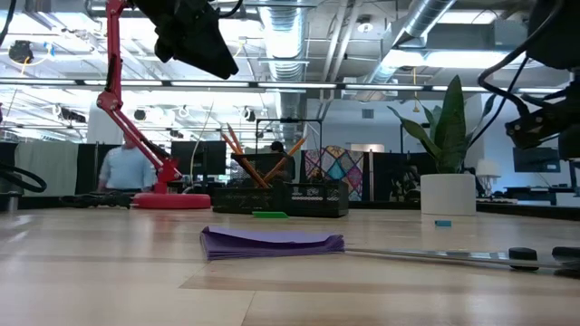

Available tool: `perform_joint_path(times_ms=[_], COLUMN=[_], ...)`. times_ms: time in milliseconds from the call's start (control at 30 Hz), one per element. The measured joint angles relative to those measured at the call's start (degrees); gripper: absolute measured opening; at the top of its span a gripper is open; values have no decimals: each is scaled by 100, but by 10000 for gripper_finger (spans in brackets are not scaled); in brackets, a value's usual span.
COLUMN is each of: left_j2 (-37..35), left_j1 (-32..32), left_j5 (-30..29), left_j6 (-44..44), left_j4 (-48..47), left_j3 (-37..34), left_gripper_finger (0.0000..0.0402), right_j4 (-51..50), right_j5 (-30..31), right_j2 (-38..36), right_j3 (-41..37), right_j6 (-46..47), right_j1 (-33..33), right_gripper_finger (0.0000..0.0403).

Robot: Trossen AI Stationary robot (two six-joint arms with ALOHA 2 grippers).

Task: Pick and place office supplies into organizer
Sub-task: Put the yellow binder clip into the black desk organizer

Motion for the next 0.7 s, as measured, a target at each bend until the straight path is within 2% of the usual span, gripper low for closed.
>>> perform_joint_path(times_ms=[333, 700], left_j2=[0, 0], left_j1=[0, 0], left_j5=[50, 146], left_j6=[3, -17], left_j4=[-2, -1], left_j3=[0, 0], left_gripper_finger=[129, 129], right_j4=[159, 250], right_j5=[20, 41], right_j2=[34, 44], right_j3=[-11, -19], right_j6=[30, 212], right_j1=[-3, -36], right_gripper_finger=[149, 96])
